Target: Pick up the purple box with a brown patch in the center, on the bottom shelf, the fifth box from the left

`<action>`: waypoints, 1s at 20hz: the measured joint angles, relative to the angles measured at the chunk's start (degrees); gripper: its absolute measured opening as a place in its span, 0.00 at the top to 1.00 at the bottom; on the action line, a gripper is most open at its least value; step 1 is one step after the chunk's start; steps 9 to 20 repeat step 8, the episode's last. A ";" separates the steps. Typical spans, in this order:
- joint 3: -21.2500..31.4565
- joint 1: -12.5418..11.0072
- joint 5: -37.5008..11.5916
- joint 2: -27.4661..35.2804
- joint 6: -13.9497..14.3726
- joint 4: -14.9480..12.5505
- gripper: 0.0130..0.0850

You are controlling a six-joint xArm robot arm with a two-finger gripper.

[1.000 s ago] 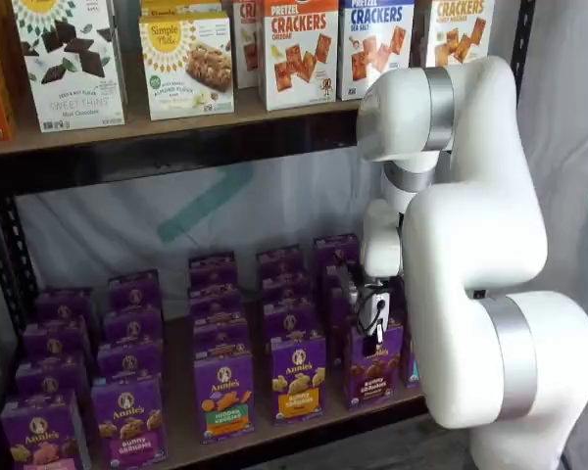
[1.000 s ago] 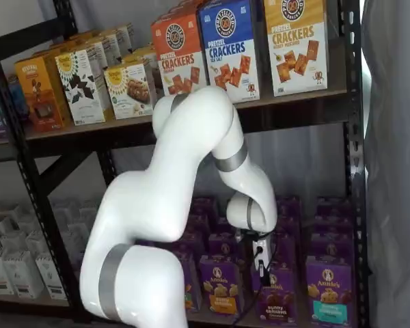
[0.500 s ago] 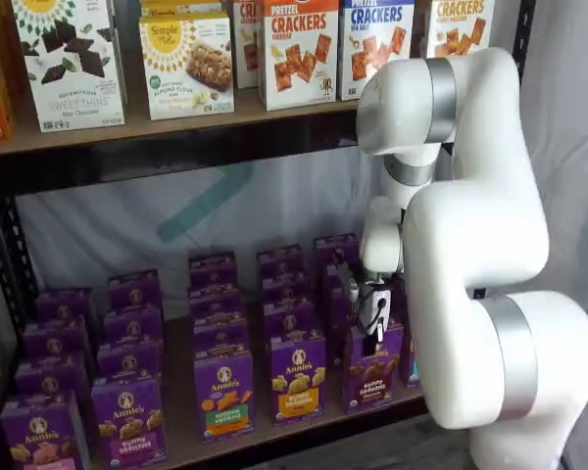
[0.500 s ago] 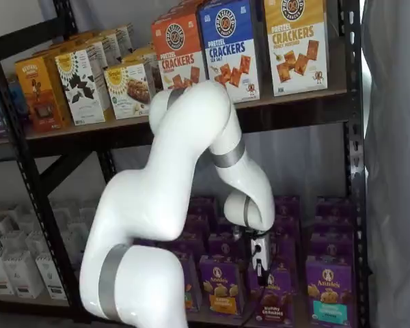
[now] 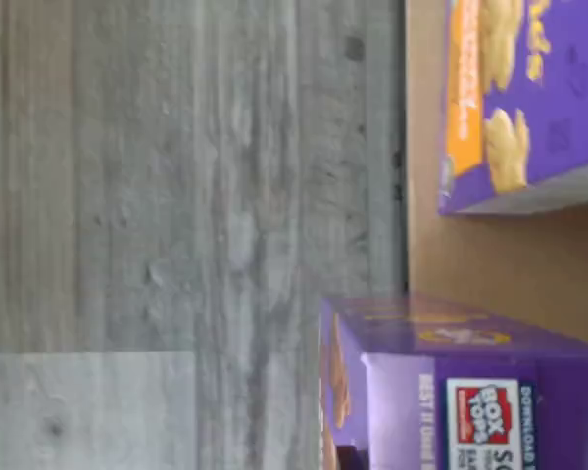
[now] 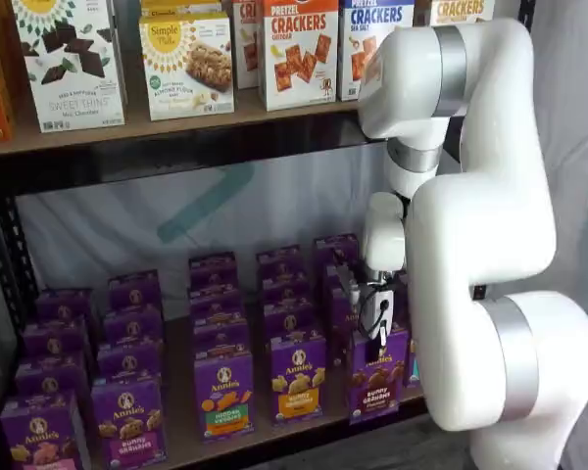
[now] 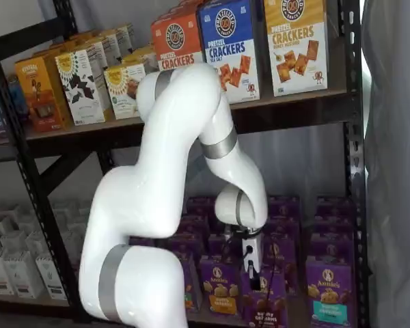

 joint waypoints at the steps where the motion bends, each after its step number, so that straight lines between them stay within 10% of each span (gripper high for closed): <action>1: 1.28 0.23 -0.11 -1.03 0.16 0.05 0.78; 20: 9.33 1.60 -0.69 -8.10 0.57 1.06 0.78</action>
